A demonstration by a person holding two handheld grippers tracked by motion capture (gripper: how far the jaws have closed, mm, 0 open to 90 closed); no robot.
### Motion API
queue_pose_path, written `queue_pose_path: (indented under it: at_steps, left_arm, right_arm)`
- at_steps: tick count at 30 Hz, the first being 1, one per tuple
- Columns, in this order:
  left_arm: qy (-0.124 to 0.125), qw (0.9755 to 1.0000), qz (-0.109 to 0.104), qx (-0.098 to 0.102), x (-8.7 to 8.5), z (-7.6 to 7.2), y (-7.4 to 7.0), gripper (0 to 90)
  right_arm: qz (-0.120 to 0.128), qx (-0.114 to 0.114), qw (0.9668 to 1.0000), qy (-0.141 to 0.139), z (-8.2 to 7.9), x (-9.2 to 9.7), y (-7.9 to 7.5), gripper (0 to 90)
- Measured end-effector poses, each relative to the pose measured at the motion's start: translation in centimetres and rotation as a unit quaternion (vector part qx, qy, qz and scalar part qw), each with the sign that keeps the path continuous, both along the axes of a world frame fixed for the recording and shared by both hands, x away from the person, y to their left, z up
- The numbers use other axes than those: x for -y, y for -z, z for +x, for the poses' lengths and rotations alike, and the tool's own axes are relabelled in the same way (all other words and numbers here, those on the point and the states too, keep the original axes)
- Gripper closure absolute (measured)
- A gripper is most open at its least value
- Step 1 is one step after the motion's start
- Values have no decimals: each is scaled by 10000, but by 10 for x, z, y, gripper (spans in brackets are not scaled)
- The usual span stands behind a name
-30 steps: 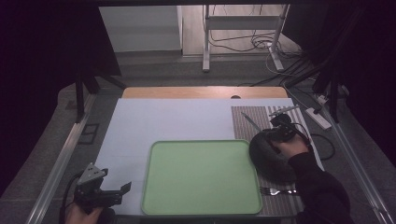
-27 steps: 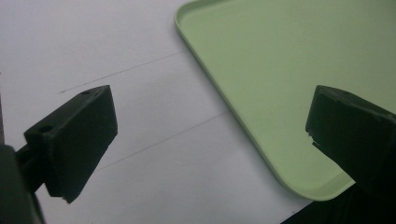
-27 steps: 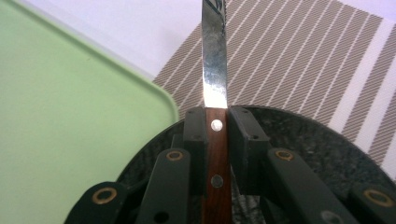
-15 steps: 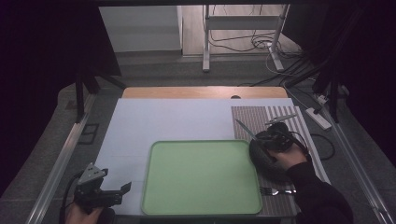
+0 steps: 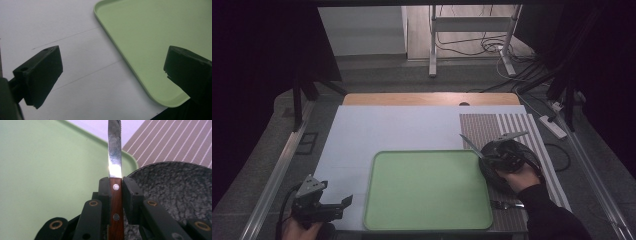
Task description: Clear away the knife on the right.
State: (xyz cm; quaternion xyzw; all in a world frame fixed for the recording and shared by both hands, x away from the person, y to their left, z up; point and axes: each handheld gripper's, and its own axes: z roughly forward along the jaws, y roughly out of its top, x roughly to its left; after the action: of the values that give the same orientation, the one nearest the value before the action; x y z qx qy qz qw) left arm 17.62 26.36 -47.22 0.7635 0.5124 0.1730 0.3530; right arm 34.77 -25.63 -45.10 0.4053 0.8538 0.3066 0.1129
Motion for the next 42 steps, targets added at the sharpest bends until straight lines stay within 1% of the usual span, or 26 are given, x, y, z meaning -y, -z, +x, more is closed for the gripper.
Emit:
queue_pose_path:
  at_steps: [3, 5, 6, 7, 8, 11, 12, 13, 14, 15, 16, 18, 21, 28, 32, 42]
  left_arm:
    - [3, 10000, 3, -1, 0, 0, 0, 27]
    - [-4, 10000, -8, -1, 0, 0, 0, 27]
    - [-2, 10000, 1, -4, 0, 0, 0, 27]
    - [-2, 10000, 1, -4, 0, 0, 0, 27]
    - [-7, 10000, -3, -4, 0, 0, 0, 27]
    - [-10, 10000, -5, -6, 0, 0, 0, 27]
    - [-12, 10000, -8, -6, 0, 0, 0, 27]
    - [-12, 10000, -8, -6, 0, 0, 0, 27]
    - [-10, 10000, -3, -8, 0, 0, 0, 27]
    - [-10, 10000, -3, -8, 0, 0, 0, 27]
    - [-13, 10000, -9, -6, 0, 0, 0, 27]
    - [-14, 10000, -7, -8, 0, 0, 0, 27]
    - [-16, 10000, -7, -8, 0, 0, 0, 27]
    - [-19, 10000, -11, -9, 0, 0, 0, 27]
    - [-20, 10000, -12, -6, 0, 0, 0, 27]
    - [-6, 10000, 16, -9, 0, 0, 0, 27]
  right_arm:
    - [13, -7, 10000, -23, -7, -4, 1, 774]
    - [4, -2, 10000, -40, -9, -5, 2, 774]
    - [-17, -31, 10000, -63, -13, -7, 3, 774]
    - [-17, -31, 10000, -63, -13, -7, 3, 774]
    - [-31, -40, 9999, -99, -18, -11, 4, 774]
    - [-46, -38, 9999, -140, -21, -13, 5, 774]
    - [-73, -51, 9998, -180, -25, -17, 6, 774]
    - [-73, -51, 9998, -180, -25, -17, 6, 774]
    - [-111, -57, 9997, -225, -29, -20, 8, 774]
    - [-111, -57, 9997, -225, -29, -20, 8, 774]
    - [-142, -56, 9995, -263, -33, -24, 9, 773]
    - [-162, -59, 9995, -264, -35, -26, 10, 773]
    - [-231, -91, 9992, -318, -42, -33, 12, 773]
    - [-204, -94, 9989, -416, -51, -42, 13, 773]
    - [-250, -85, 9987, -445, -52, -45, 15, 773]
    - [-295, -184, 9985, -414, -46, -51, 28, 772]
